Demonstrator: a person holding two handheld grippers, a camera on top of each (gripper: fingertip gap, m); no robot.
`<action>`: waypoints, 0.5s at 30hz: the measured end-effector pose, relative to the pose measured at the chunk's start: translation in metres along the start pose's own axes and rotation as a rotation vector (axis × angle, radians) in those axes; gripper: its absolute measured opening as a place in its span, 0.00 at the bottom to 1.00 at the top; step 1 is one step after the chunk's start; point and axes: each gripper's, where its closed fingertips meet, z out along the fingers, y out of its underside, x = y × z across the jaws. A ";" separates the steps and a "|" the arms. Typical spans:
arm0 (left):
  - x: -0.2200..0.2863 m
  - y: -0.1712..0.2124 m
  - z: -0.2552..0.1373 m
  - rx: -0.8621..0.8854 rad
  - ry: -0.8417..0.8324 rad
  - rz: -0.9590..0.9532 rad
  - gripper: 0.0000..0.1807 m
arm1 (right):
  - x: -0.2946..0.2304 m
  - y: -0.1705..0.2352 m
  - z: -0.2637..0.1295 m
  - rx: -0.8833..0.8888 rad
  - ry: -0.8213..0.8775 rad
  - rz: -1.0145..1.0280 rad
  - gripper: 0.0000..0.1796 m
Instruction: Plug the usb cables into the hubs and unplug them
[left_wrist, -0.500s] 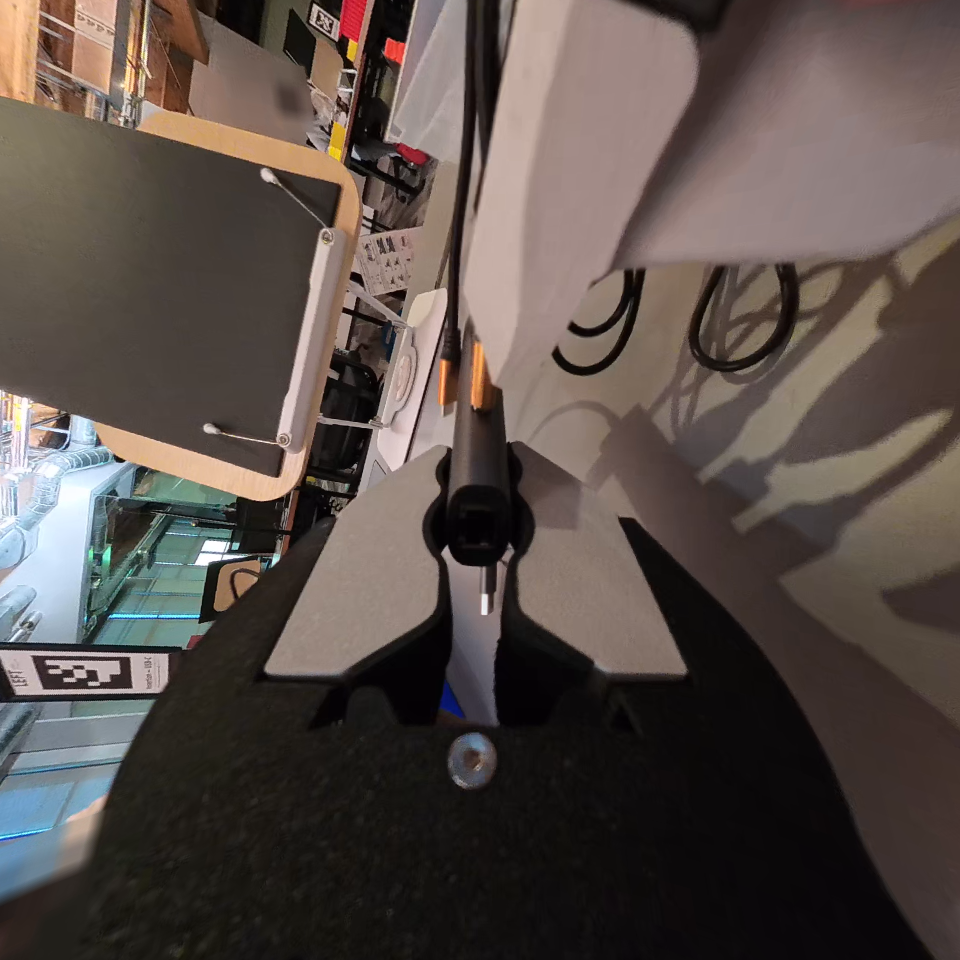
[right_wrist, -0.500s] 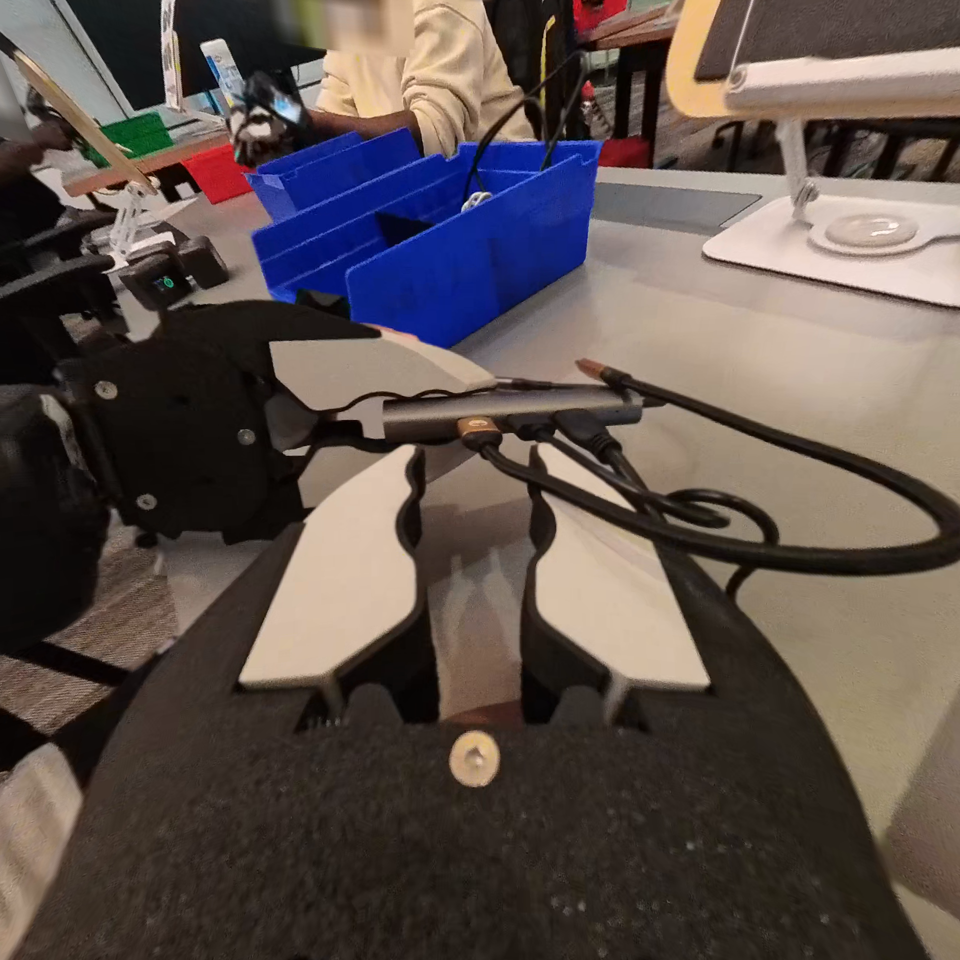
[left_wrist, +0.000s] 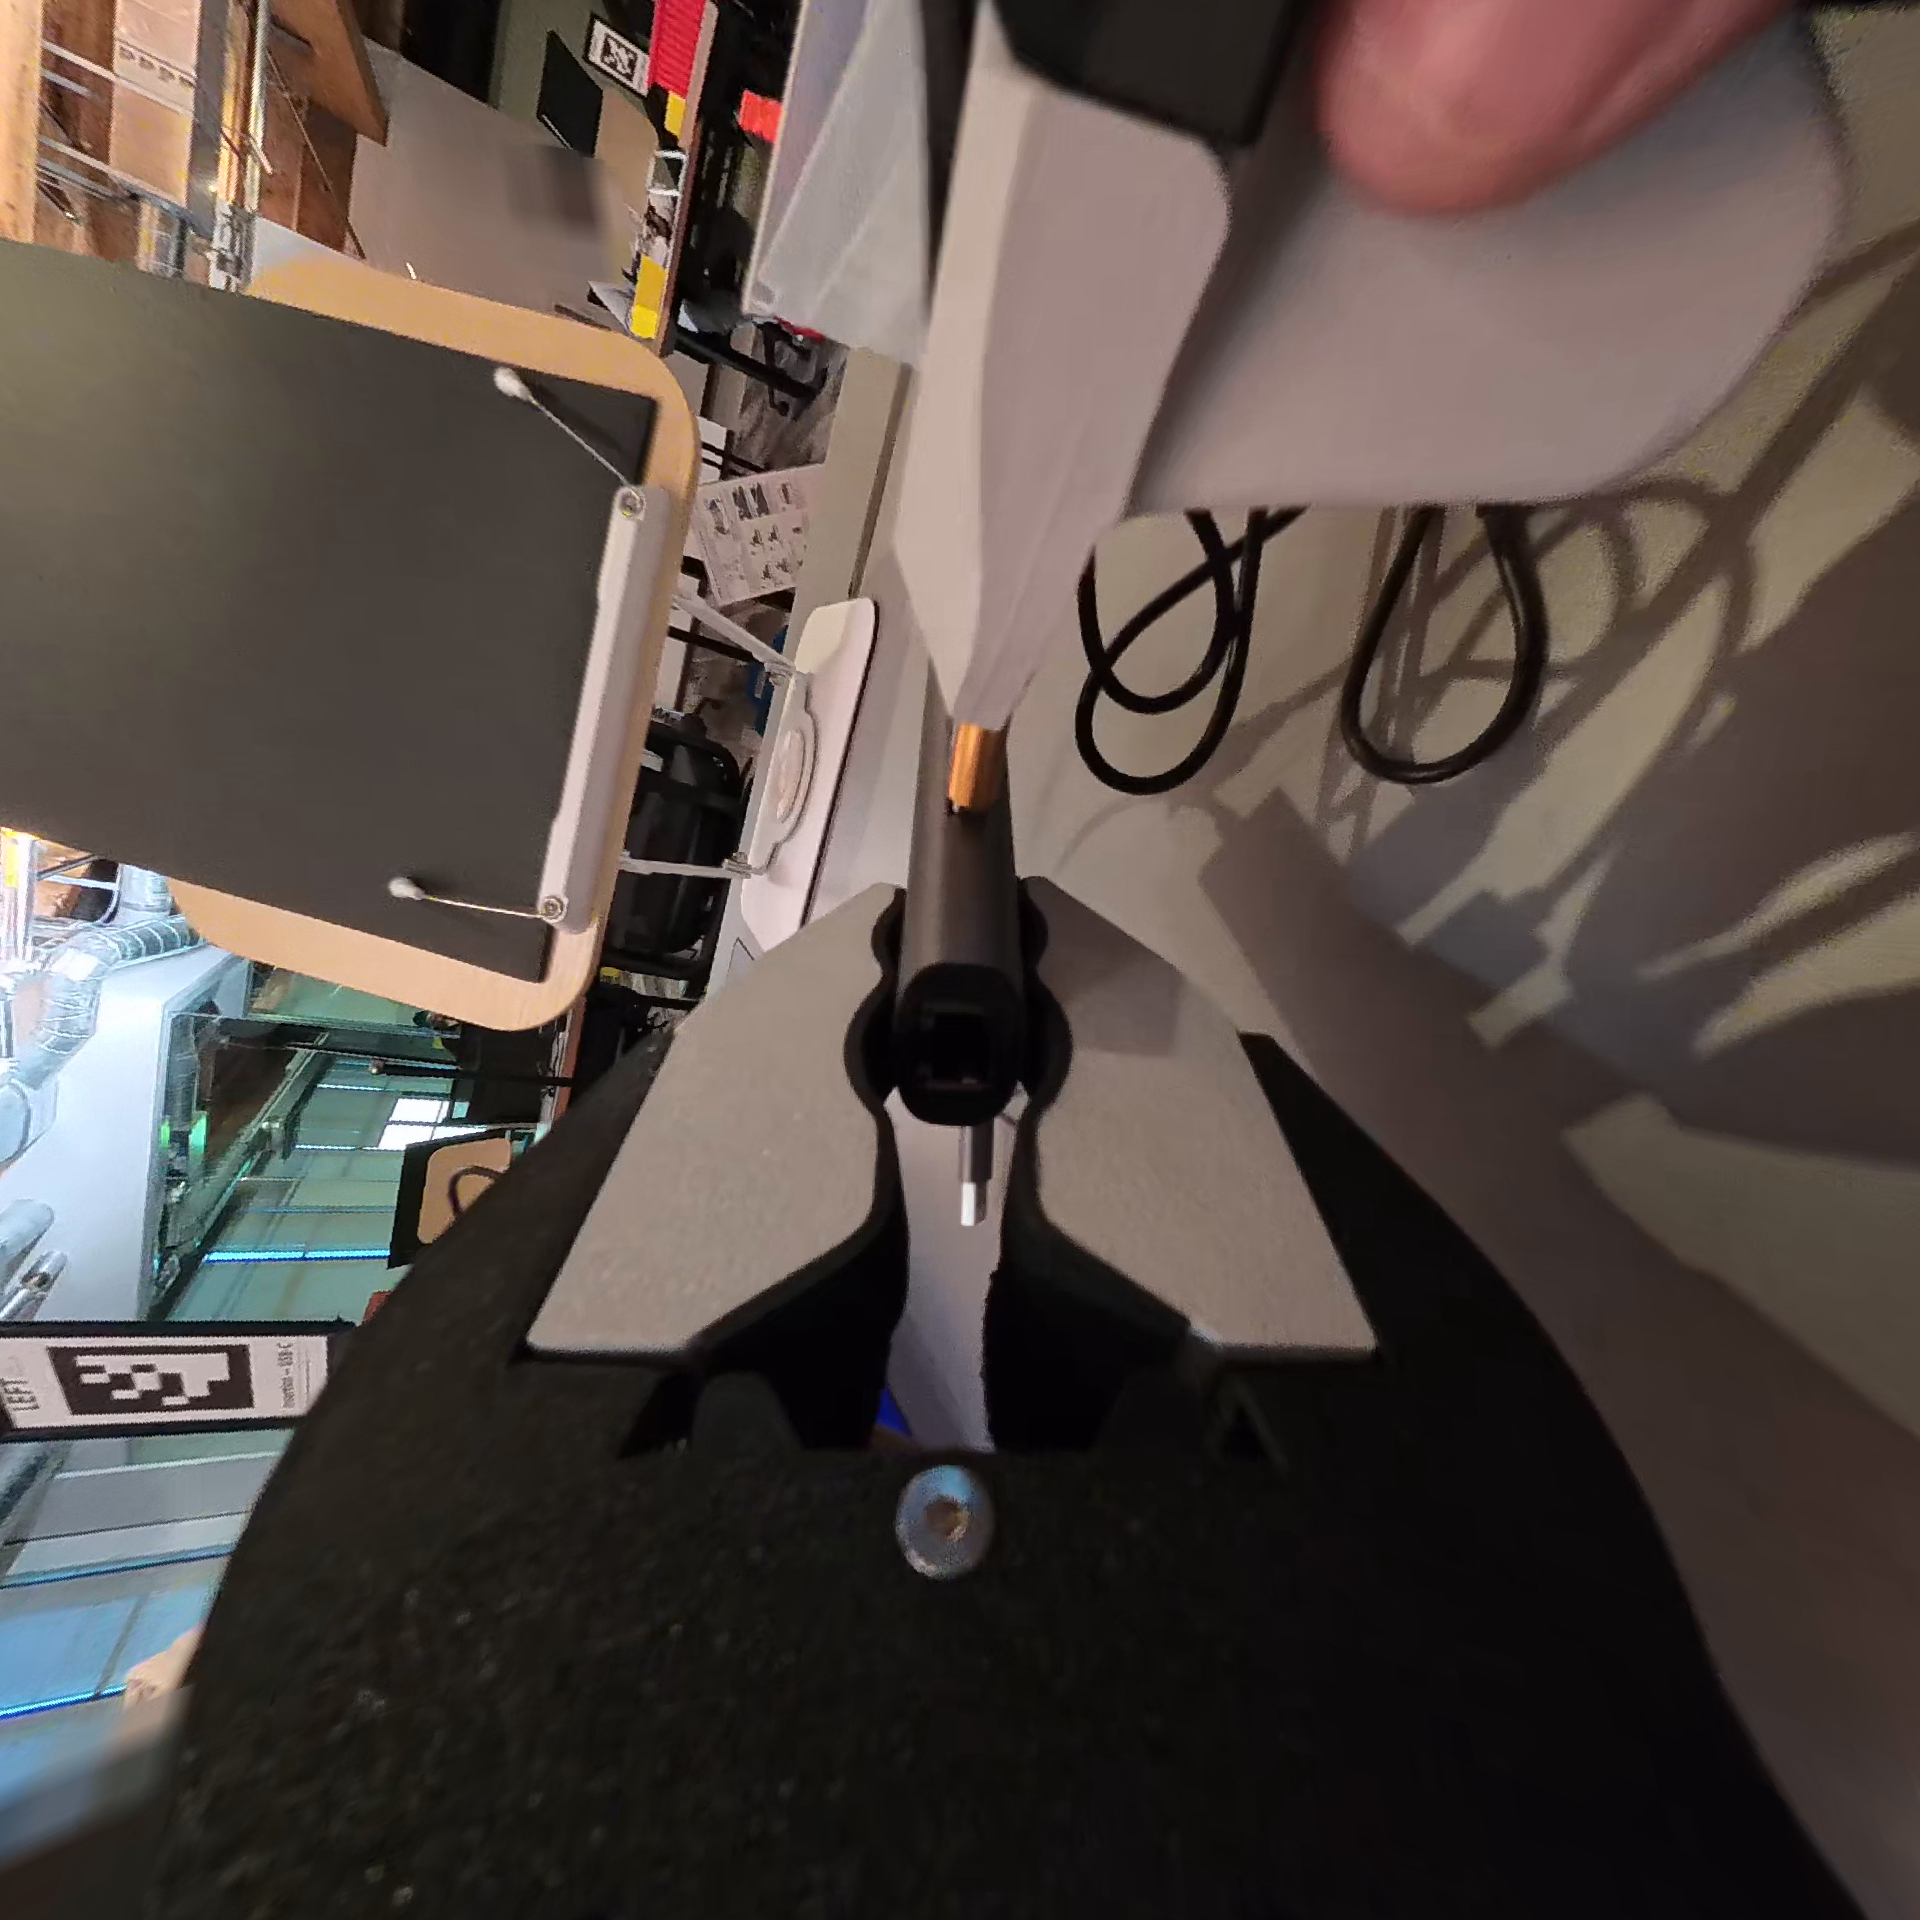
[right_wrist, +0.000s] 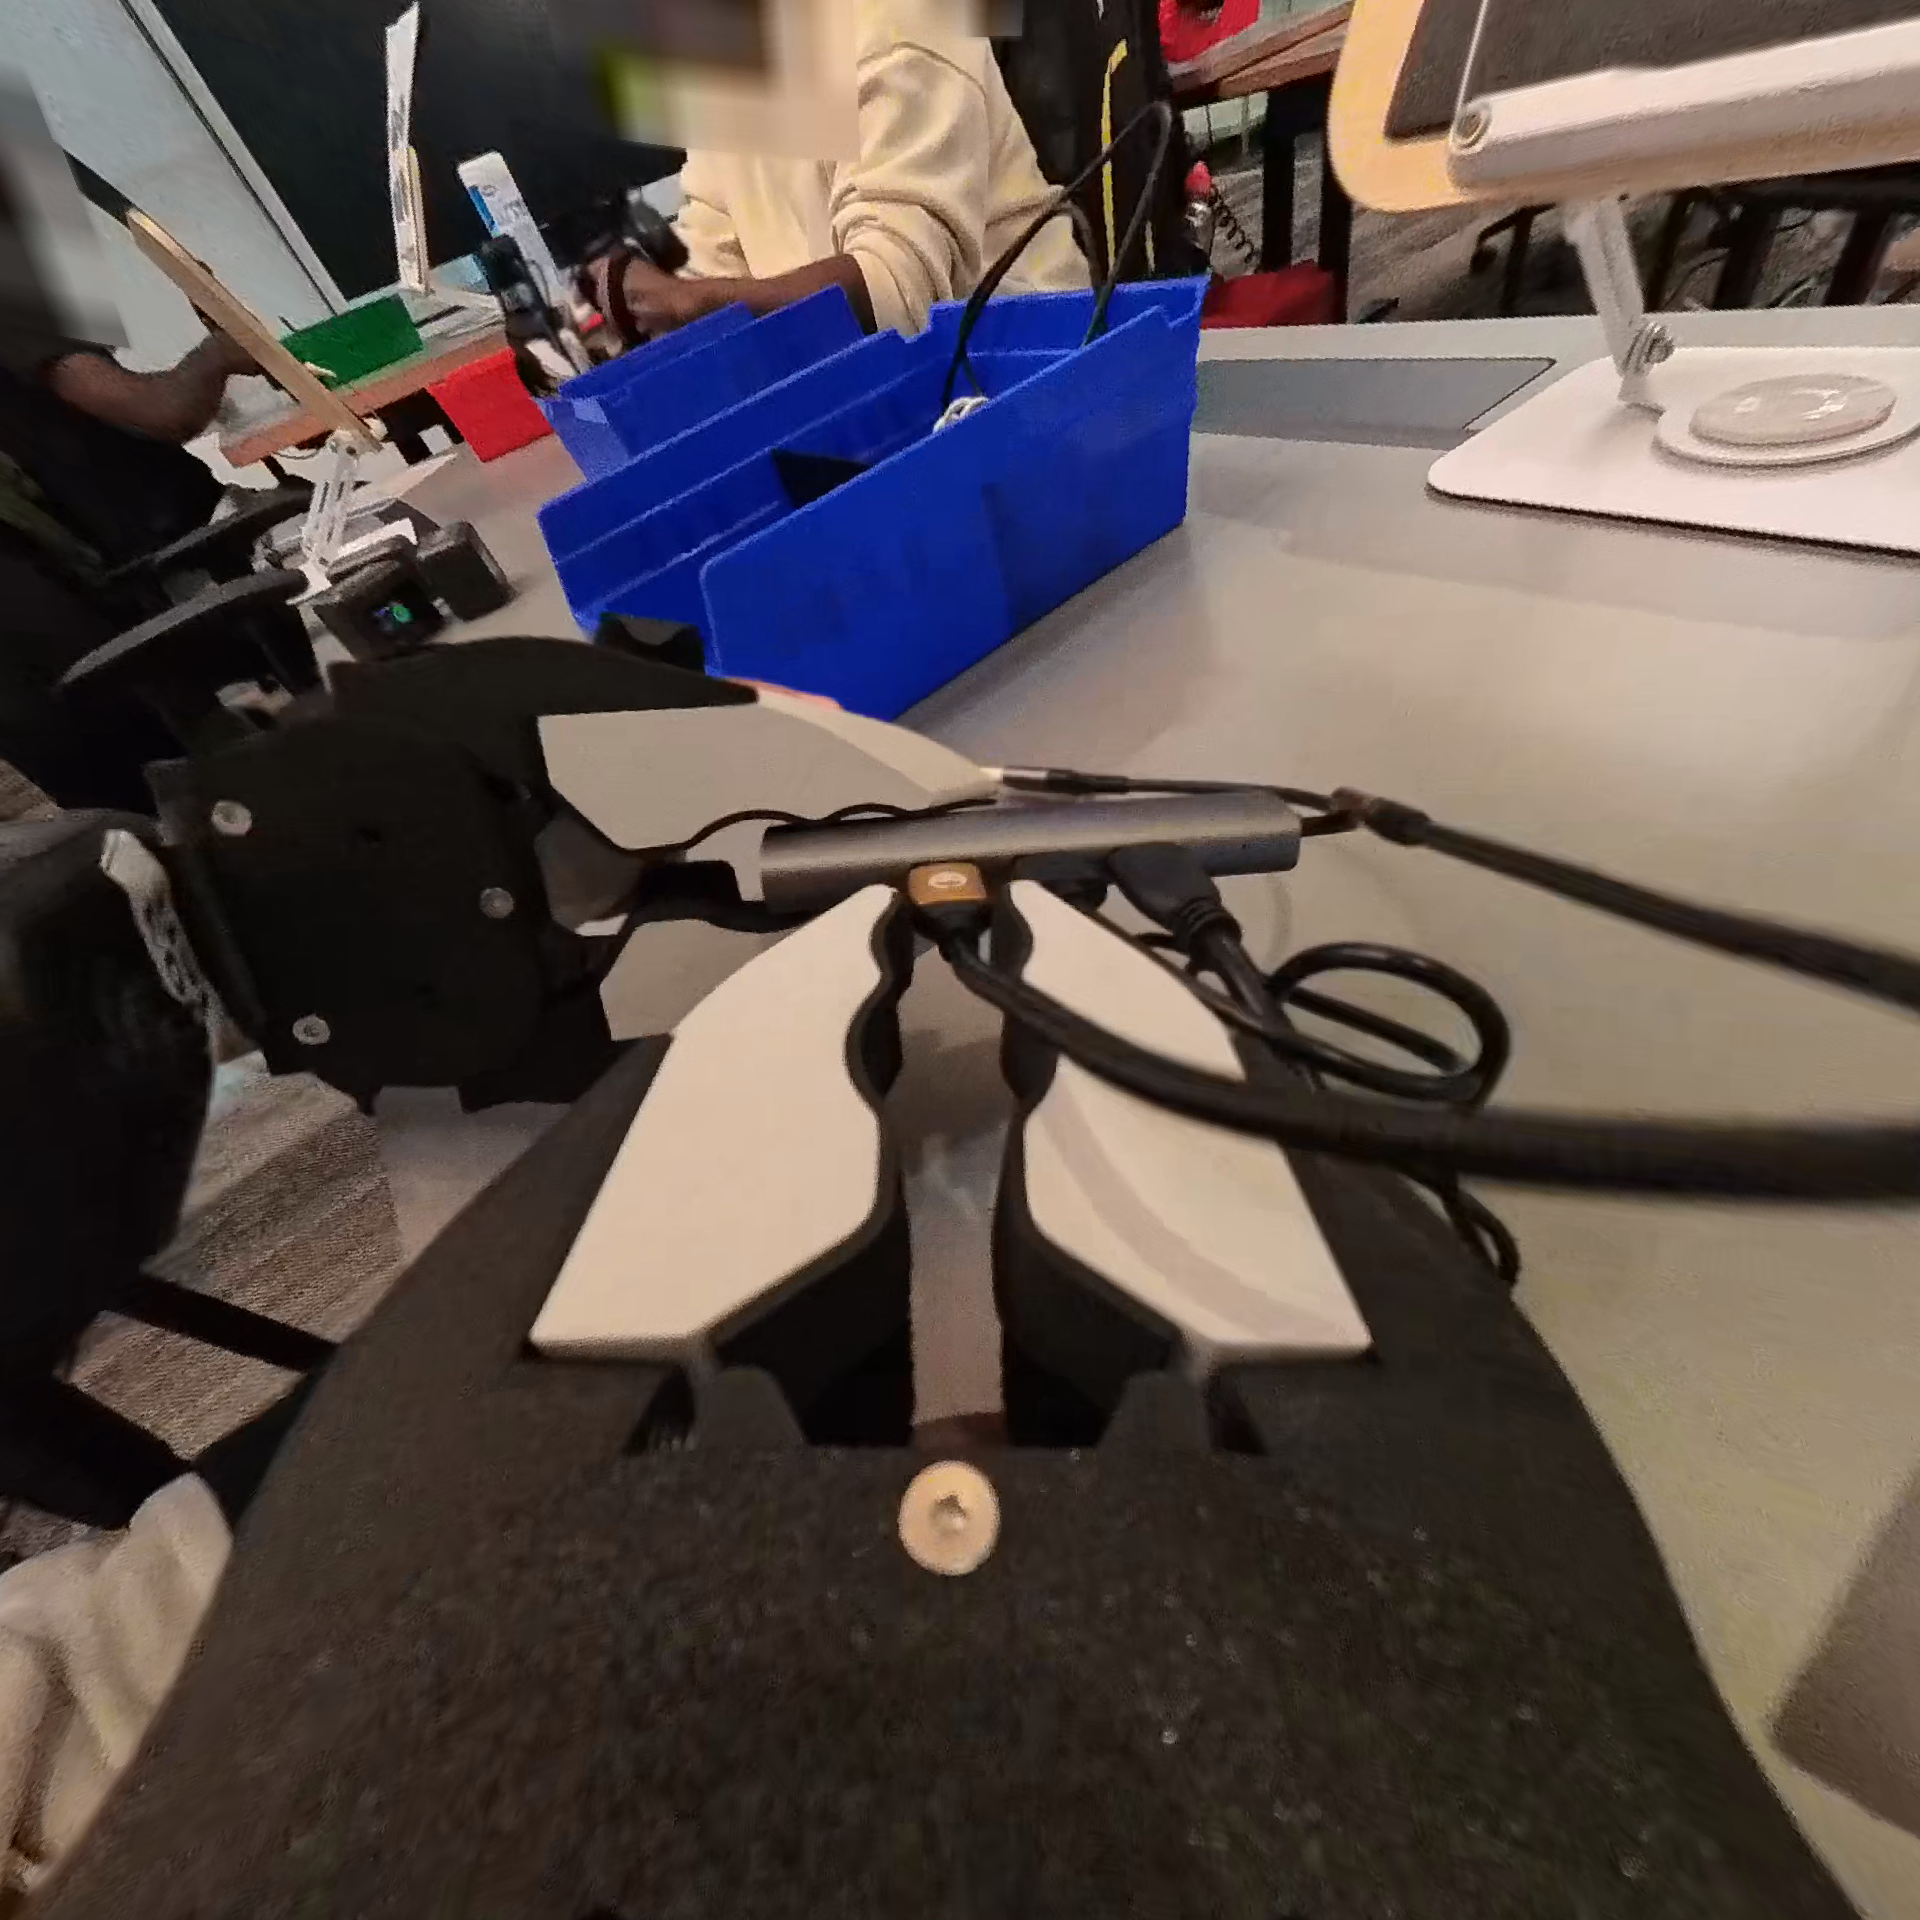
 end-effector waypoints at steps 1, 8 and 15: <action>0.000 -0.001 0.000 0.004 0.001 -0.008 0.10 | -0.001 -0.001 -0.001 0.010 0.004 -0.013 0.08; 0.005 -0.007 -0.002 0.041 0.047 -0.067 0.09 | -0.003 0.000 -0.011 0.022 -0.006 -0.043 0.08; -0.029 0.059 0.004 -0.154 -0.040 -0.161 0.09 | 0.027 -0.019 -0.059 0.091 0.102 -0.058 0.03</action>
